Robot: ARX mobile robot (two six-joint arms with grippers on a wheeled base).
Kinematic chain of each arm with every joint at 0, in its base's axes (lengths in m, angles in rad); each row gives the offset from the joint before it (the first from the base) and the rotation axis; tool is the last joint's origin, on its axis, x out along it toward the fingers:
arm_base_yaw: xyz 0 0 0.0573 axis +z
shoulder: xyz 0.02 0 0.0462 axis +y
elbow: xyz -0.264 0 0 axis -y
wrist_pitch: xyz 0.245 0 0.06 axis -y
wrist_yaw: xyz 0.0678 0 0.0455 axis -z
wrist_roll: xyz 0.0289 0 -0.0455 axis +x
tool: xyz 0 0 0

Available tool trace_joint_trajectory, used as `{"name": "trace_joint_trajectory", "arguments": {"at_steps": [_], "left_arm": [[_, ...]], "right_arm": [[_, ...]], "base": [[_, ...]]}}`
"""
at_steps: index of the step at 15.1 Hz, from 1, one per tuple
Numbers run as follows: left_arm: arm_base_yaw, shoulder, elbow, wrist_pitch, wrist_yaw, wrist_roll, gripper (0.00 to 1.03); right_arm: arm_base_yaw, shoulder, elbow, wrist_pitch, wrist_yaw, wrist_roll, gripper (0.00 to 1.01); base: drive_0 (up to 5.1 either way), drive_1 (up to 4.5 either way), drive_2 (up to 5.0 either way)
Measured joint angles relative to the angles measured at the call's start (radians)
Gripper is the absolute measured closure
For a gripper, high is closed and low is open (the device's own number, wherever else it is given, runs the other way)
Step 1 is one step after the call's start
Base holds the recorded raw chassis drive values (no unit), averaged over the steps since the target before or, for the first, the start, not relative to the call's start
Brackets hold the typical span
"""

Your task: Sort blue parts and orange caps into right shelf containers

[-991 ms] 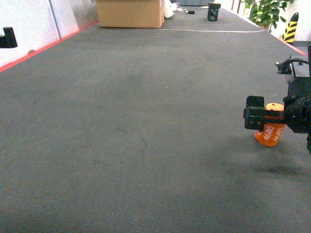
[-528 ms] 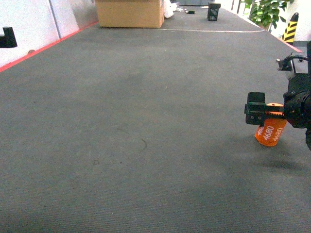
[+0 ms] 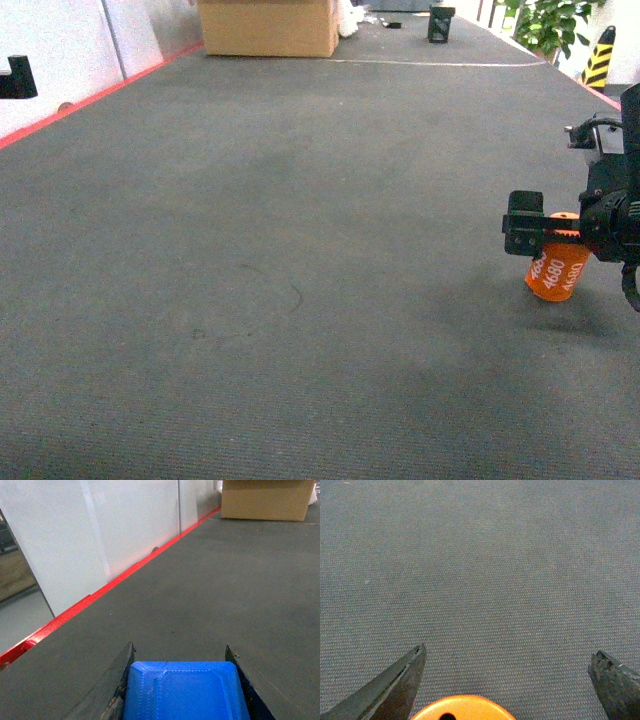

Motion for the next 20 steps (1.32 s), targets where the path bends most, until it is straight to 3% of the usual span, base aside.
{"name": "trace_joint_trajectory", "arguments": {"at_steps": [9,20], "left_arm": [[0.0,0.0,0.0,0.0,0.0,0.0,0.62],[0.0,0.0,0.0,0.0,0.0,0.0,0.62]], "right_arm": [[0.001,0.066,0.089,-0.043,-0.001,-0.003,0.03],[0.022,0.001,0.056,-0.042,-0.018,-0.002,0.03]], "base": [[0.0,0.0,0.0],[0.0,0.0,0.0]]}}
